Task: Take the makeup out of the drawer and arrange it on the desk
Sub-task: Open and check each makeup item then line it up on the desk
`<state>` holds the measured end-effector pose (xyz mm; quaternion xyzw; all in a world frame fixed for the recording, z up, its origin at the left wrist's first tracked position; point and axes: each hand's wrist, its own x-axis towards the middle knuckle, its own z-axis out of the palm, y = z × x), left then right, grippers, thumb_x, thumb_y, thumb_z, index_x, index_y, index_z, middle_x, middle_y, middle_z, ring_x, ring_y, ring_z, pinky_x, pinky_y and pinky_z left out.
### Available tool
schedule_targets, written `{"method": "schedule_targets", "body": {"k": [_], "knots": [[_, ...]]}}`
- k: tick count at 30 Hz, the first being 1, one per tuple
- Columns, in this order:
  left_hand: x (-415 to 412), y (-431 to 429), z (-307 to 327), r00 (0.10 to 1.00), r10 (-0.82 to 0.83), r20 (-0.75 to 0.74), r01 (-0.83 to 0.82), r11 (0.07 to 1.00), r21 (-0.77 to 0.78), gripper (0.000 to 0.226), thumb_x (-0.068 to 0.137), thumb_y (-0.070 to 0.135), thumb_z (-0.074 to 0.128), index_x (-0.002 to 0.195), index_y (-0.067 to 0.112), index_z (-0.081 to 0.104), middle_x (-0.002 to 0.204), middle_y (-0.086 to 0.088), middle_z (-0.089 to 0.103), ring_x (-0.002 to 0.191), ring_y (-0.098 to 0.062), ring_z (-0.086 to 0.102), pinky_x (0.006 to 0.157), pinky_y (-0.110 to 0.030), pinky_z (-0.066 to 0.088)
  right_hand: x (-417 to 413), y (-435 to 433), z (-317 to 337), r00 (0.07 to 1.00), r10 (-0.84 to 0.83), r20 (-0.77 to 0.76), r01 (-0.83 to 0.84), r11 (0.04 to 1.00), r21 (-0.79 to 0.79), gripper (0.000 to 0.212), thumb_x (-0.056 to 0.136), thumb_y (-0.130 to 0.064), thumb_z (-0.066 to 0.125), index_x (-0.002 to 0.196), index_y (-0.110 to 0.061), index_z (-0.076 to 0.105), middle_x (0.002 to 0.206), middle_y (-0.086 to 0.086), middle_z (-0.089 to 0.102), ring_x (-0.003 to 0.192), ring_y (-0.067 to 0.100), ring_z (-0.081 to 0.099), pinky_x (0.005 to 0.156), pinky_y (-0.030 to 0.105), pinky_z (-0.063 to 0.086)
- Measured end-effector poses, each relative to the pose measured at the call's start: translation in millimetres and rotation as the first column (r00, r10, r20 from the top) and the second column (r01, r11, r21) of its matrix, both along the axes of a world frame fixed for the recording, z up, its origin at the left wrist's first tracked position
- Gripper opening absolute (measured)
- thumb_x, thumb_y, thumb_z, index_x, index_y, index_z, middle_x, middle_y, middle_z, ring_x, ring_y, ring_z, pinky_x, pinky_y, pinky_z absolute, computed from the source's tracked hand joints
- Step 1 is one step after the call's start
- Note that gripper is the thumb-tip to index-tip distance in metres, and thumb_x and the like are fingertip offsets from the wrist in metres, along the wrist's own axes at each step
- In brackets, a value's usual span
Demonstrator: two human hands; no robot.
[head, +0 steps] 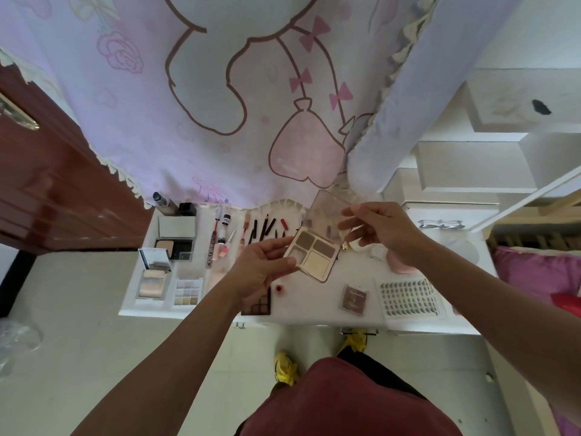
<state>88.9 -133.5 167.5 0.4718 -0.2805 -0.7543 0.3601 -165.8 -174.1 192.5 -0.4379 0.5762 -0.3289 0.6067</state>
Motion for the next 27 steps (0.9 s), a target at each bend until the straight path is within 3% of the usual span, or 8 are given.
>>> {"method": "schedule_targets", "body": {"k": [5,8,13,18,24,27], "knots": [[-14,14,-32,0.989,0.067,0.133,-0.079,0.993,0.084,0.040,0.082,-0.012,0.063,0.120,-0.002,0.059,0.107,-0.023,0.069,0.093,-0.029,0.070,0.072,-0.028,0.060,-5,-6,-38,0.999,-0.016,-0.050,0.021,0.994,0.105,0.024,0.100,-0.021,0.054,0.106,-0.003,0.069,0.094,0.015,0.075,0.072,0.023,0.068,0.060,0.027,0.053],[-26,25,-56,0.975,0.070,0.211,-0.099,0.986,0.131,0.037,0.086,-0.011,0.060,0.122,-0.003,0.057,0.100,-0.018,0.071,0.091,-0.028,0.070,0.075,-0.030,0.060,-9,-10,-66,0.995,0.031,-0.089,-0.016,0.985,0.170,0.023,0.099,-0.020,0.056,0.107,-0.003,0.069,0.092,0.015,0.074,0.071,0.021,0.068,0.061,0.027,0.055],[-50,43,-90,0.938,0.043,0.344,-0.125,0.968,0.220,0.029,0.090,-0.006,0.057,0.118,-0.001,0.057,0.109,-0.021,0.067,0.092,-0.028,0.067,0.078,-0.030,0.059,-9,-13,-103,0.969,0.170,-0.177,-0.128,0.965,0.228,0.021,0.100,-0.019,0.055,0.101,-0.004,0.069,0.093,0.014,0.074,0.070,0.019,0.069,0.064,0.028,0.055],[-72,49,-122,0.891,0.055,0.451,-0.208,0.932,0.298,0.022,0.087,-0.009,0.055,0.106,-0.004,0.065,0.090,-0.018,0.068,0.077,-0.025,0.059,0.074,-0.034,0.052,-4,-21,-131,0.936,0.275,-0.219,-0.218,0.942,0.255,0.017,0.100,-0.019,0.055,0.094,-0.009,0.068,0.092,0.011,0.073,0.069,0.017,0.068,0.063,0.025,0.054],[-81,49,-142,0.810,0.022,0.586,-0.246,0.920,0.306,0.020,0.082,0.002,0.057,0.080,0.018,0.069,0.087,-0.014,0.073,0.074,-0.025,0.067,0.086,-0.050,0.056,2,-32,-150,0.914,0.349,-0.209,-0.287,0.917,0.276,0.021,0.101,-0.016,0.053,0.104,0.000,0.067,0.088,0.010,0.072,0.068,0.014,0.067,0.063,0.025,0.053],[-84,49,-140,0.758,0.060,0.650,-0.326,0.898,0.297,0.017,0.084,0.005,0.058,0.081,0.020,0.067,0.086,-0.009,0.071,0.081,-0.028,0.069,0.087,-0.049,0.056,7,-36,-158,0.901,0.384,-0.201,-0.321,0.902,0.288,0.024,0.101,-0.017,0.053,0.106,0.001,0.068,0.095,0.016,0.073,0.076,0.019,0.069,0.065,0.026,0.052]]}}
